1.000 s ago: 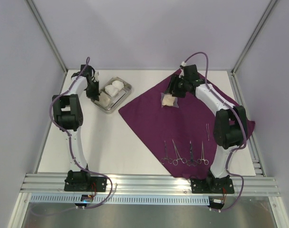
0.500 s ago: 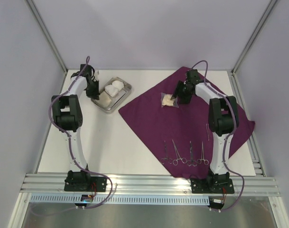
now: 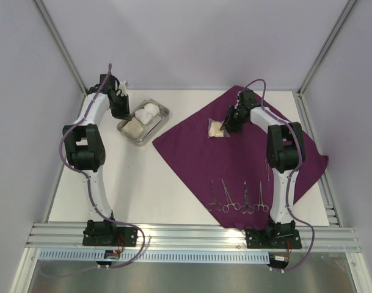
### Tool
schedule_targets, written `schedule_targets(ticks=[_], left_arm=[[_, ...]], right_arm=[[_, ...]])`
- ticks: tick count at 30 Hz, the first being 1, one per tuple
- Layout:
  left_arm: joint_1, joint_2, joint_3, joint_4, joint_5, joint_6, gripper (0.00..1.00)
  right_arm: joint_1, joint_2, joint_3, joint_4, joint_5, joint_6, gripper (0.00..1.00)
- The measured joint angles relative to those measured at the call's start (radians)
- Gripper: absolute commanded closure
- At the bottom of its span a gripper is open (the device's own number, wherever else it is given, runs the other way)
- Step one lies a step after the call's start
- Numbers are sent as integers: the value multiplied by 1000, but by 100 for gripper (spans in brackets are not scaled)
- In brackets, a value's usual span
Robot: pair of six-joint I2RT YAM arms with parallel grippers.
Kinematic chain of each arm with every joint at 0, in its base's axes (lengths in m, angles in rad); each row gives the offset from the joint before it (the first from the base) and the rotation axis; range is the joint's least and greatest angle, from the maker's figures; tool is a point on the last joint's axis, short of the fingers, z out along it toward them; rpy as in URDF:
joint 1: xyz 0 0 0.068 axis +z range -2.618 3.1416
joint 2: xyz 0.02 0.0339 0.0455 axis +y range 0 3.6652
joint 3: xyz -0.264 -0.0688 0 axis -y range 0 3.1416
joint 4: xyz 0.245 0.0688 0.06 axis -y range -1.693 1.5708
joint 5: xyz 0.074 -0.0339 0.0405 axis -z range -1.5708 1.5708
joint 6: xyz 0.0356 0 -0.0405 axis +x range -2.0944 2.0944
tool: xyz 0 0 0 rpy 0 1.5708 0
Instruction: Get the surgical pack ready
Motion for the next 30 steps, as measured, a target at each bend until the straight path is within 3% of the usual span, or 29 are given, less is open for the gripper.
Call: schedule_targets(ticks=[2, 4, 5, 9, 12, 16, 22, 30], left_arm=[[-5, 0, 12, -18, 26, 0, 81], [-10, -2, 19, -30, 54, 0, 80], [-14, -5, 20, -38, 67, 0, 80], [-26, -14, 47, -79, 130, 3, 77], [-41, -17, 82, -106, 183, 5, 70], [-79, -33, 114, -144, 266, 23, 49], [-186, -59, 124, -177, 413, 54, 30], [-236, -61, 126, -119, 595, 7, 23]], right_arm=[[0, 0, 0, 3, -9, -4, 84], [0, 0, 0, 10, -22, -12, 98], [0, 0, 0, 13, -29, -15, 100], [1, -1, 0, 19, -44, -26, 100], [4, -33, -32, 41, -47, -35, 100], [28, -145, -94, 72, -51, -51, 100], [151, -306, -101, 180, -76, -67, 99], [287, -320, -37, 238, -130, -64, 100]])
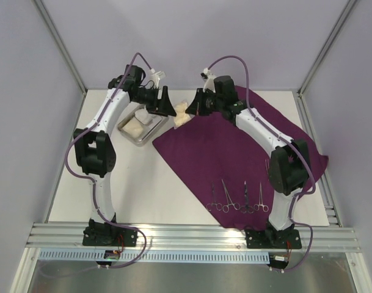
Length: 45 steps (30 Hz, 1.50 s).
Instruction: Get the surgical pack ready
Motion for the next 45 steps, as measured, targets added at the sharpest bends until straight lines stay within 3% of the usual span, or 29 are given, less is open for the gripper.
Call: schedule_targets(ticks=[2, 5, 7, 9, 12, 14, 16, 17, 20, 21, 25, 35, 45], left_arm=[[6, 0, 0, 16, 26, -14, 25], [14, -1, 0, 37, 65, -31, 36], [15, -2, 0, 48, 75, -44, 54], [15, -3, 0, 56, 77, -55, 61], [14, -3, 0, 67, 80, -68, 89], [14, -3, 0, 74, 84, -80, 100], [14, -3, 0, 84, 86, -86, 100], [14, -3, -1, 87, 85, -90, 100], [17, -3, -5, 99, 79, -103, 100], [21, -3, -10, 107, 73, -108, 100], [55, -4, -25, 142, 26, -175, 100], [288, 41, -24, 290, -154, -319, 100], [267, 202, -96, 402, -164, -443, 100]], right_arm=[[10, 7, 24, 6, -8, 0, 100], [15, 9, 38, 13, -16, 4, 100], [16, 9, 41, 15, -22, 4, 100], [18, 9, 41, 14, -28, 5, 99], [20, 9, 41, 14, -35, 9, 100], [21, 10, 41, 15, -39, 12, 100], [21, 12, 41, 16, -41, 15, 94], [20, 15, 44, 16, -42, 18, 78], [19, 34, 53, 12, -41, 40, 42], [19, 39, 55, 11, -41, 47, 39], [5, 60, 50, 4, -27, 79, 35], [-61, 44, -66, -11, 18, 106, 36], [-53, 34, -77, -19, 19, 104, 37]])
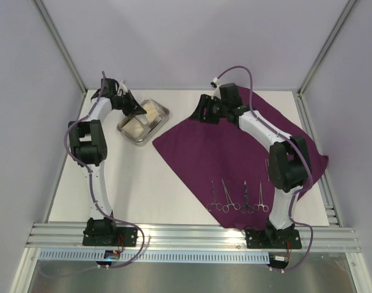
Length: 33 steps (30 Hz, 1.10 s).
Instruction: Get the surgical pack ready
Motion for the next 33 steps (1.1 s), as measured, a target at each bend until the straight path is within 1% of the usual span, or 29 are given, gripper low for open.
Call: schedule_targets(ticks=[7, 14, 15, 18, 19, 21, 23, 24, 25, 28, 33], left_arm=[[-1, 1, -146, 106, 11, -50, 100], [-1, -4, -231, 204, 11, -82, 99], [-1, -4, -233, 209, 11, -85, 96], [-2, -4, -233, 220, 11, -88, 92], [-2, -4, -233, 222, 11, -89, 88], [-5, -4, -233, 221, 10, -89, 84], [-5, -5, -233, 220, 10, -86, 77], [-5, -7, -233, 218, 8, -83, 73], [-5, -10, -233, 212, 3, -80, 63], [-6, -32, -233, 192, -16, -65, 46], [-6, -91, -220, 131, -57, -31, 45]], right_arm=[[0, 0, 0, -16, 0, -3, 37], [0, 0, 0, -39, 0, -15, 37], [0, 0, 0, -43, 0, -16, 37], [0, 0, 0, -56, 0, -22, 36], [0, 0, 0, -59, 2, -24, 36], [0, 0, 0, -59, 9, -26, 35], [0, -1, 0, -61, 19, -27, 35], [0, -2, 0, -66, 26, -29, 35], [0, -6, 0, -77, 37, -30, 35], [0, -21, 0, -122, 76, -35, 35], [0, -61, 0, -217, 150, -57, 35]])
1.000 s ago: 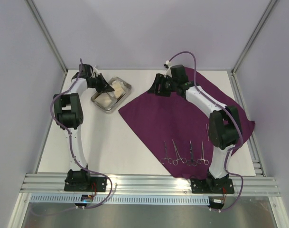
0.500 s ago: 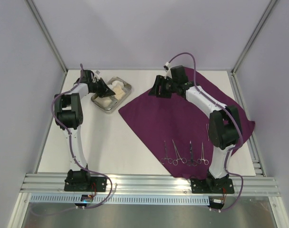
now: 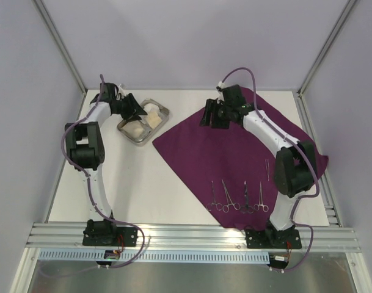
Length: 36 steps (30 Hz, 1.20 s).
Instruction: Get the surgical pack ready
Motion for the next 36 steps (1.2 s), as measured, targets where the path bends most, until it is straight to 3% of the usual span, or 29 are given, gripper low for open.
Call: schedule_targets(ticks=[4, 8, 13, 20, 28, 36], left_arm=[[0, -34, 36, -64, -39, 41, 45], [0, -76, 67, -138, -85, 91, 45], [0, -126, 134, -259, -151, 190, 46], [0, -193, 233, -443, -240, 384, 46], [-1, -314, 187, -578, -287, 544, 46], [-1, -354, 106, -634, -286, 620, 46]], right_arm=[[0, -44, 4, -111, 74, -25, 38], [4, -108, -16, -270, 174, -41, 47], [50, -227, -172, -447, 272, -48, 62], [91, -318, -353, -589, 327, -35, 66], [-144, -300, -359, -607, 355, -27, 63], [-381, -166, -338, -560, 364, -57, 56]])
